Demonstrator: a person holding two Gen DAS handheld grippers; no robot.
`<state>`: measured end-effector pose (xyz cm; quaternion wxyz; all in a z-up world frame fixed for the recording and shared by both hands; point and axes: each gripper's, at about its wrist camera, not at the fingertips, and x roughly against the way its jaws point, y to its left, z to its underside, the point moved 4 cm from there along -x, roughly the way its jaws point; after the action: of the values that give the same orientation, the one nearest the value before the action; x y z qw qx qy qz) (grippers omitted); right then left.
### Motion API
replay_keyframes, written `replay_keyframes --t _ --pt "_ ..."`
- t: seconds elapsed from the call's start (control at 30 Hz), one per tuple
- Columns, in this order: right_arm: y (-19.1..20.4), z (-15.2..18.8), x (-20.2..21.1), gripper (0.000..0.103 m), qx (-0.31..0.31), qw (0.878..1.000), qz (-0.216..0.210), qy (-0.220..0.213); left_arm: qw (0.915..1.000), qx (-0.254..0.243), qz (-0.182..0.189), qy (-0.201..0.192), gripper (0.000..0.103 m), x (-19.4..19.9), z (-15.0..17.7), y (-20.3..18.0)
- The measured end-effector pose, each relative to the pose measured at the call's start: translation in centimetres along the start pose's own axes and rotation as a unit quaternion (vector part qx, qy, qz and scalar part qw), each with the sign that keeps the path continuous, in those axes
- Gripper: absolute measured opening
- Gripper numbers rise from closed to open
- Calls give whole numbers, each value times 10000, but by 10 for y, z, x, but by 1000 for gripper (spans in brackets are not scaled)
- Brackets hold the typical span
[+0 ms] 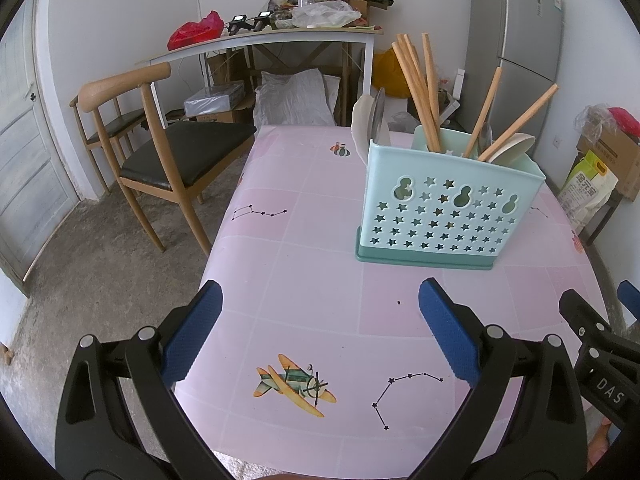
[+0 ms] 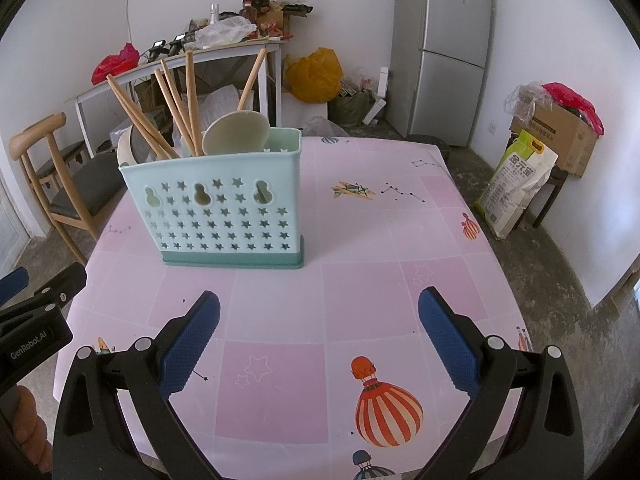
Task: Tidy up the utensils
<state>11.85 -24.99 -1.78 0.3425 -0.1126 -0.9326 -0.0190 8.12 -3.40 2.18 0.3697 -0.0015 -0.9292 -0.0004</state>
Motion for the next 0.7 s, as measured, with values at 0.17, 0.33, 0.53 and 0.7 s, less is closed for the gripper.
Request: replay_keyframes --t 0.17,0.33,0.53,0.7 --pt "0 0 0 97 1 10000 0 5 10000 0 -3 -2 95 0 0 0" --pt "0 -1 0 97 2 10000 -1 3 10000 -1 0 -5 95 0 0 0" --pt "-1 1 0 97 9 10000 0 13 10000 -11 11 -2 95 0 -1 -2" --pt "-1 2 0 97 0 10000 -3 1 10000 -8 12 -4 95 0 0 -2"
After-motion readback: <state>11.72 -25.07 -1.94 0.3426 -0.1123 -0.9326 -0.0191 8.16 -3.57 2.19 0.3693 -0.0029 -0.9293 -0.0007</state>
